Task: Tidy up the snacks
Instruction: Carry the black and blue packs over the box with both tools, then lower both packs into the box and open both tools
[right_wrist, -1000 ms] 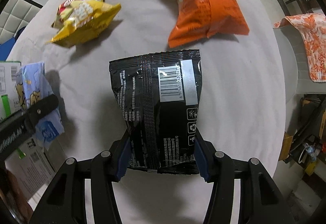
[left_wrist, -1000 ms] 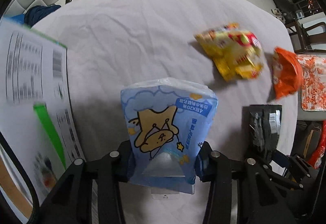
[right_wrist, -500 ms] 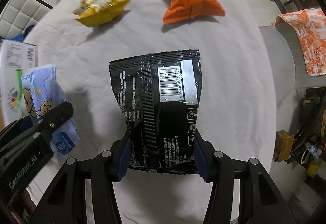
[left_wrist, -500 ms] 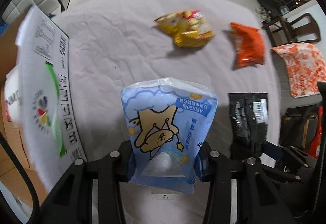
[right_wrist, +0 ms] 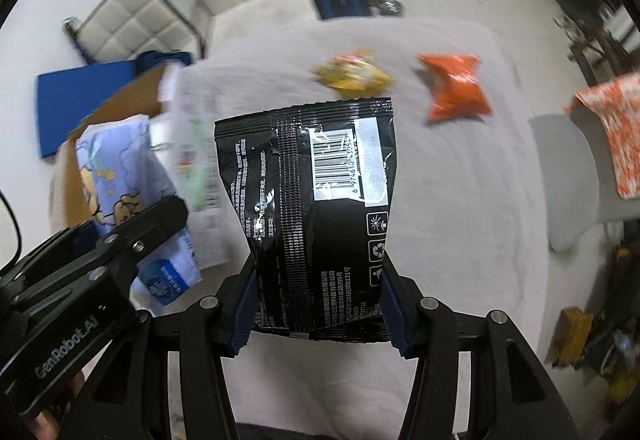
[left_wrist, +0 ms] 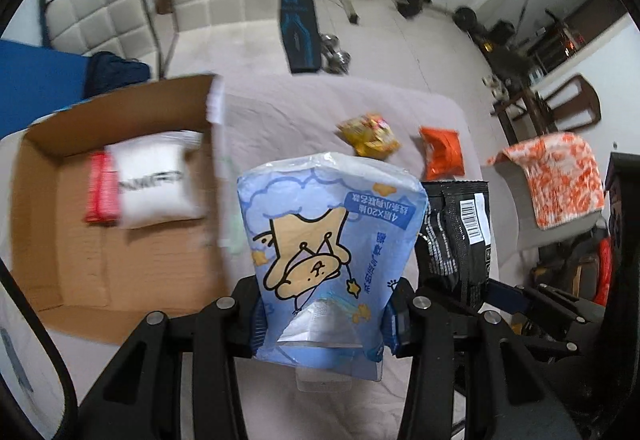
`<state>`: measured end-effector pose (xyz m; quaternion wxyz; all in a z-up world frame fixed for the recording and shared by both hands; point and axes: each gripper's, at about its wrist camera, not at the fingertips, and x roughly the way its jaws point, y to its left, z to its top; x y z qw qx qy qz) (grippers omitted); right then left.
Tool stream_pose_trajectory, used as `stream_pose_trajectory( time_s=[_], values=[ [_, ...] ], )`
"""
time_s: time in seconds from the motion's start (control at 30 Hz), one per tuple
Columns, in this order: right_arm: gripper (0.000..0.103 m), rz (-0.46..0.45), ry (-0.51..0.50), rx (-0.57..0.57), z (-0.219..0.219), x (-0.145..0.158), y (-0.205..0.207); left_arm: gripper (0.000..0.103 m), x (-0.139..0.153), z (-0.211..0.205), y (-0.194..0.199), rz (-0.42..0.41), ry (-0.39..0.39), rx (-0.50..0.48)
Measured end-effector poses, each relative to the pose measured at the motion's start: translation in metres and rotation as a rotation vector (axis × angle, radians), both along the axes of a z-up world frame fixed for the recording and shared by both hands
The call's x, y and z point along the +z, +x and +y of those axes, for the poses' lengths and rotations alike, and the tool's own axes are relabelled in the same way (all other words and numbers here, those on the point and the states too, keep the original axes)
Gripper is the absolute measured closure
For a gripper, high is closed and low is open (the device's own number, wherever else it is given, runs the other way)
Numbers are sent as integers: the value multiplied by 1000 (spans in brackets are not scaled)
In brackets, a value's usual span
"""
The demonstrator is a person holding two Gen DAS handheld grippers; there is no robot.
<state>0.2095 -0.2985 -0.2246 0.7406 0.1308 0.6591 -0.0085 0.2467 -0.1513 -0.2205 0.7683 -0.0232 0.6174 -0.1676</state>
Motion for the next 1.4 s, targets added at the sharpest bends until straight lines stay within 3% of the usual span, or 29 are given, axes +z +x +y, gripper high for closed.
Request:
stream_pose_trajectory(
  time_s=[0.13, 0.37, 0.8, 1.0, 1.27, 1.4],
  values=[
    [47, -35, 29, 72, 52, 22, 4, 62, 31, 45, -2, -52, 22, 52],
    [47, -67, 45, 166, 131, 46, 13, 62, 58, 120, -2, -134, 99, 152],
    [47, -60, 4, 240, 208, 43, 29, 62, 45, 193, -3, -128, 93, 240],
    [47, -22, -12, 228, 225, 11, 47, 62, 25, 218, 8, -89, 107, 235],
    [47, 110, -30, 176, 234, -64, 74, 62, -34, 257, 55, 27, 160, 221],
    [47, 155, -34, 158, 241, -86, 81, 62, -62, 268, 83, 81, 180, 207]
  ],
)
